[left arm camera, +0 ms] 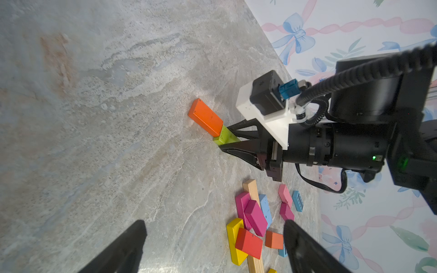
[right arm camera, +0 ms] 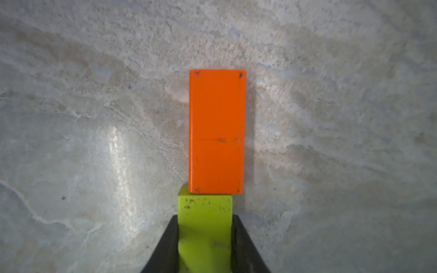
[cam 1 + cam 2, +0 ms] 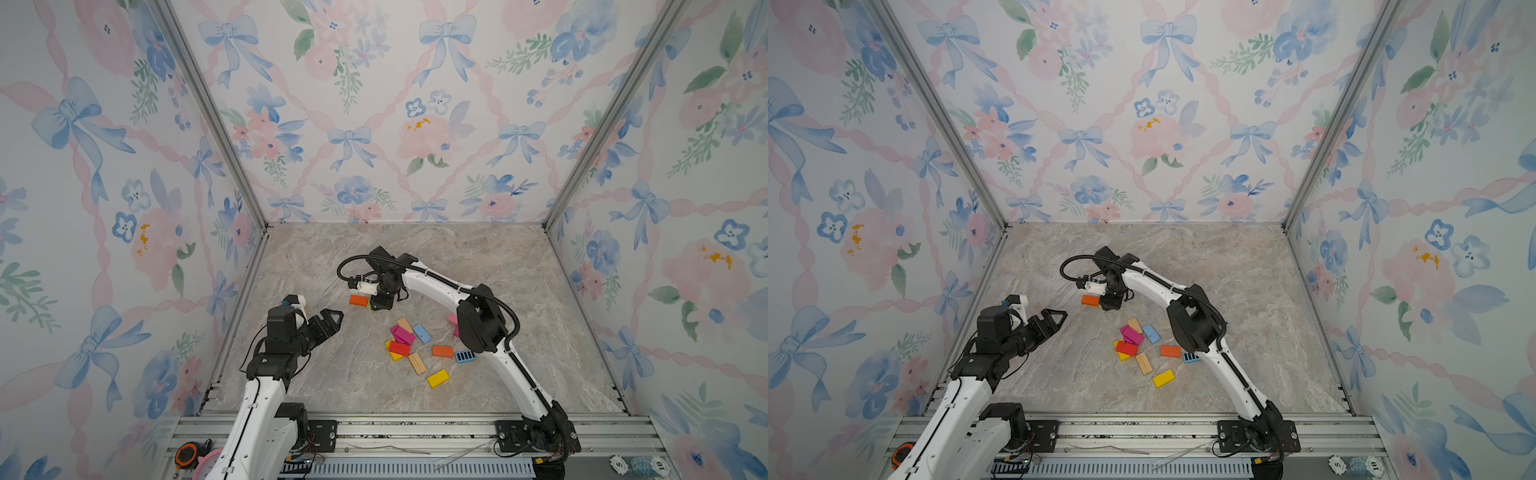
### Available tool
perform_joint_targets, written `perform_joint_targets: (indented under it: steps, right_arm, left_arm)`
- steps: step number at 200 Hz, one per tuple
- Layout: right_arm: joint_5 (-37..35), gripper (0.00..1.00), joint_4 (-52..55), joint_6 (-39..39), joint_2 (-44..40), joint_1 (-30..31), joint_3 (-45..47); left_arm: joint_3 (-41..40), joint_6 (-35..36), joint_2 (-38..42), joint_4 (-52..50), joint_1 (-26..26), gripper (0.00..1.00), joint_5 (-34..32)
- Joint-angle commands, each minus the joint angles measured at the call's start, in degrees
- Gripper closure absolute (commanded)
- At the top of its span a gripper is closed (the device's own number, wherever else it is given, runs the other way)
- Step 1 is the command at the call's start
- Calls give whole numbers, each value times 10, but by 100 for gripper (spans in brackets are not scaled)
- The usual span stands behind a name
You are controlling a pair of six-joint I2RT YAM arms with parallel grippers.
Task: Assemble the number 7 with building blocks
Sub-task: Assemble the building block at the center of the board.
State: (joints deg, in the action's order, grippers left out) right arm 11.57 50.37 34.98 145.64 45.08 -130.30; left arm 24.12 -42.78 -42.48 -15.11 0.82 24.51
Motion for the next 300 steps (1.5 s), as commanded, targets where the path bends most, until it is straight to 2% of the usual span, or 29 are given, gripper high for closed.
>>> perform_joint_targets:
  steps: [1,148,158,173,197,201,205,209,241,275,300]
  right_arm:
    - [-8,71,6,-6,34,-5,-10]
    - [-19,70,1,3,58,-16,-22]
    - [-19,63,0,4,57,-15,-21]
    - [-22,44,-3,6,57,-15,-18]
    - [-25,18,-13,9,49,-15,-4]
    - [-25,11,-15,8,46,-15,-2]
    - [-25,0,-18,7,45,-15,0]
    - [-24,3,-19,6,44,-16,2]
    - [1,3,-66,-21,4,-22,45]
    - [18,3,-167,-60,-97,-25,138]
    - [19,3,-267,-96,-196,-24,241]
  left_arm:
    - [3,14,2,-9,4,7,1]
    - [2,14,-3,-9,4,7,-2]
    - [2,13,-2,-9,4,7,-3]
    - [2,13,-3,-9,4,7,-3]
    - [2,13,-2,-9,4,7,-3]
    - [2,13,-2,-9,4,7,-3]
    - [2,12,-2,-9,4,7,-3]
    - [2,12,-2,-9,4,7,-3]
    - [3,12,-1,-9,4,7,-1]
    - [4,12,3,-10,4,7,3]
    - [4,12,-4,-10,4,7,17]
